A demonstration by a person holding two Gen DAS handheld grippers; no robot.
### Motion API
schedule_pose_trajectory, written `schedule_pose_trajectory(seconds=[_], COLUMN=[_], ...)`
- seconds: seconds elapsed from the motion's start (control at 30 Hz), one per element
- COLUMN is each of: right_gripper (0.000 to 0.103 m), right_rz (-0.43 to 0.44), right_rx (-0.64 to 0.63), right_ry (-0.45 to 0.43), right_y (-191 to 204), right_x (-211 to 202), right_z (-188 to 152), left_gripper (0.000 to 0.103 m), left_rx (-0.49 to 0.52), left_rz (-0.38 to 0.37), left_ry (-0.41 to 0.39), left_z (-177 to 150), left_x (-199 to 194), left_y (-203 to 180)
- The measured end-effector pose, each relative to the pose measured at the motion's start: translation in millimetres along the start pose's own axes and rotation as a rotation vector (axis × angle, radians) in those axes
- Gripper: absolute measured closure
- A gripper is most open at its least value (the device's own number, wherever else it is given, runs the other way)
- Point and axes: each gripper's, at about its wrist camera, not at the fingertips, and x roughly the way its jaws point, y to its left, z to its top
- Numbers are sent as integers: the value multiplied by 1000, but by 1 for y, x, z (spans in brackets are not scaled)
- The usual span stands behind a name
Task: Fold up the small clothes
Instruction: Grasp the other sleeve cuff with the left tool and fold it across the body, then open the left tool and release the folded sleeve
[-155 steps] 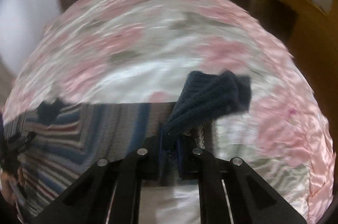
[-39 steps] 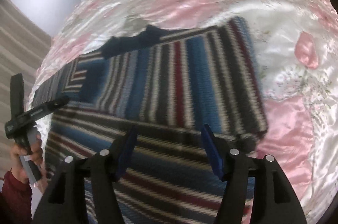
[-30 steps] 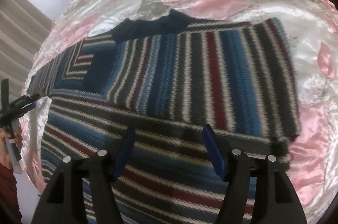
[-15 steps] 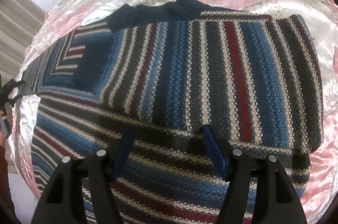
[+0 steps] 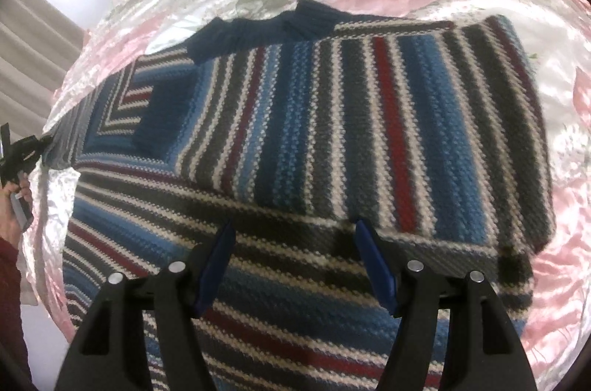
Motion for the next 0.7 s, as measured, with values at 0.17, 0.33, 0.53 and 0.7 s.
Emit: schedule_pose_trajectory(seconds=[0.17,0.33,0.53,0.7], right_gripper=[35,34,33,32], right_rz=[7,19,18,5], right_rx=[3,6,2,11], right_ry=[-29,-45,-61,-75], right_y=[-10,-19,-38,-55], right_x=[-21,-36,-47,-51], right_z=[-9,-18,-28,-31], left_gripper=[92,92,92,92], left_rx=[135,295,400,446], left_rz=[-115,-235,-325,-385], left_ry=[-48,-31,26,89], left_z=[-28,-78,-140,-189], left_x=[-38,-62,-62,-52], left_y=[-78,-178,-258,-309])
